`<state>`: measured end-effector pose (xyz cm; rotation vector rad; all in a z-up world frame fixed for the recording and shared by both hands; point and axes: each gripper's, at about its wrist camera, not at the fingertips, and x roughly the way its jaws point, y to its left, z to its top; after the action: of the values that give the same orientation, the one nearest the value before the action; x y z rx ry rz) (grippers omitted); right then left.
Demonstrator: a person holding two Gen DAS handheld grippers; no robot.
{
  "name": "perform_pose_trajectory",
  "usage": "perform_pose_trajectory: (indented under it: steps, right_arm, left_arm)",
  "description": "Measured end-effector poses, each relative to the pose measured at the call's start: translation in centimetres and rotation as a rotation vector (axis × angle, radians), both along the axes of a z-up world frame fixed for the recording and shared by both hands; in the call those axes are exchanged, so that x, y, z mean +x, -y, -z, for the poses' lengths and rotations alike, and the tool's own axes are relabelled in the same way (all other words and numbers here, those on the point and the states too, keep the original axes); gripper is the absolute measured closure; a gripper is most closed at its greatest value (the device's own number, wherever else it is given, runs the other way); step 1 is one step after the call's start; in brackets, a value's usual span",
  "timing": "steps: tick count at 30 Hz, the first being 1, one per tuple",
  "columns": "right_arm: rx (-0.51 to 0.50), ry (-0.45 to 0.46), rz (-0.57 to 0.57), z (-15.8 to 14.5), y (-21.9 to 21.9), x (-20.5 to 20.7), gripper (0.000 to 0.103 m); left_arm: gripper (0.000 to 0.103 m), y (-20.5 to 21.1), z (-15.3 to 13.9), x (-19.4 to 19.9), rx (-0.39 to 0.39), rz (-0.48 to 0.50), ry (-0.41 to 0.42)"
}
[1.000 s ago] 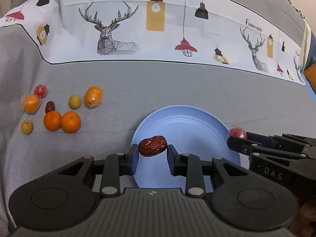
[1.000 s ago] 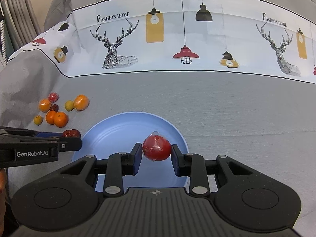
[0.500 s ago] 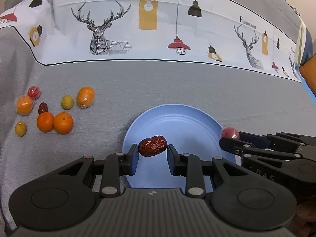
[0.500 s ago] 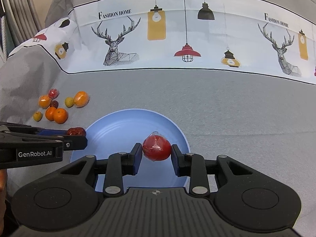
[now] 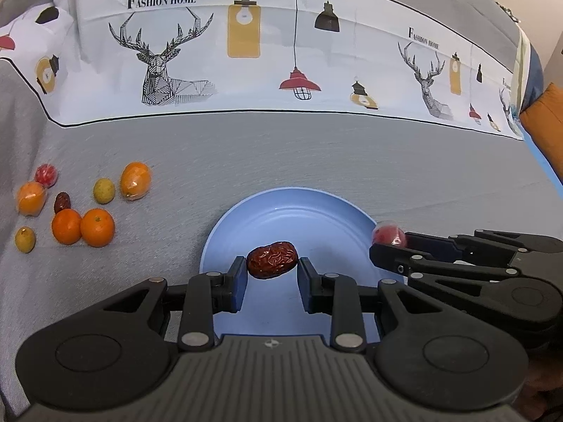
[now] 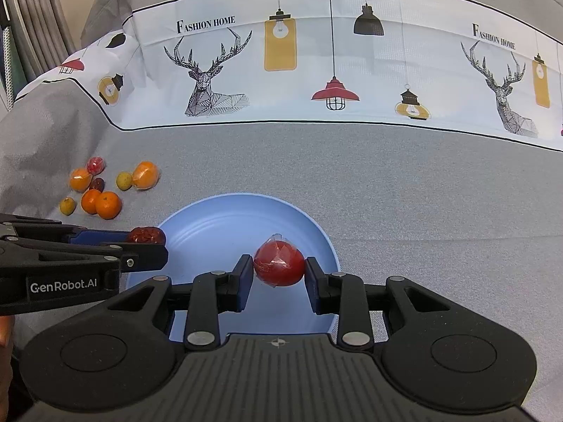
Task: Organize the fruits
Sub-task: 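Carry the date and red fruit over the blue plate with both grippers, then open both grippers to drop the date and red fruit onto the plate, then grasp the small yellow fruit with the left gripper while the right gripper grasps a mandarin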
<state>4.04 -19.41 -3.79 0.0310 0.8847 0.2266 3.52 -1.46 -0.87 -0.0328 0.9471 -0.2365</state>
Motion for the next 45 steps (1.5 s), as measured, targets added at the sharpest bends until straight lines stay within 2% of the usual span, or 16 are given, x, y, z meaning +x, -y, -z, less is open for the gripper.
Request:
perform_pose_trajectory:
  steps: [6,7,8,9,10,12,16,22,45]
  right_arm:
    - [-0.003,-0.002,-0.011,0.07,-0.15,-0.01,0.069]
    - [-0.004,-0.002,-0.011,0.07,-0.2,-0.02,0.069]
    - [-0.007,-0.002,-0.01,0.07,-0.26,-0.02,0.068]
    - [-0.012,-0.004,-0.009,0.09,-0.31,-0.02,0.062]
    - [-0.018,-0.003,-0.003,0.09,-0.38,-0.05,0.056]
    - [-0.037,-0.002,0.012,0.11,-0.38,0.06,0.052]
    - [-0.045,-0.003,0.017,0.24,-0.37,0.08,0.051]
    - [-0.071,-0.004,0.016,0.45,-0.46,0.11,0.051]
    - [-0.071,-0.01,0.032,0.61,-0.43,0.21,0.049]
  left_arm:
    - [0.068,0.14,-0.16,-0.09,-0.022,0.018,0.006]
    - [0.067,0.2,-0.12,-0.1,-0.024,0.023,-0.001]
    - [0.062,0.34,-0.01,-0.09,-0.019,0.026,-0.007]
    - [0.055,0.45,0.04,-0.13,-0.009,0.026,-0.005]
    - [0.053,0.51,0.07,-0.14,0.002,0.024,-0.002]
    - [0.052,0.5,0.07,-0.13,0.003,0.025,0.0]
    - [0.049,0.49,0.16,-0.08,0.013,0.022,-0.003]
    - [0.049,0.5,0.3,-0.03,0.024,0.026,-0.006]
    - [0.049,0.58,0.55,0.13,0.054,0.025,-0.01]
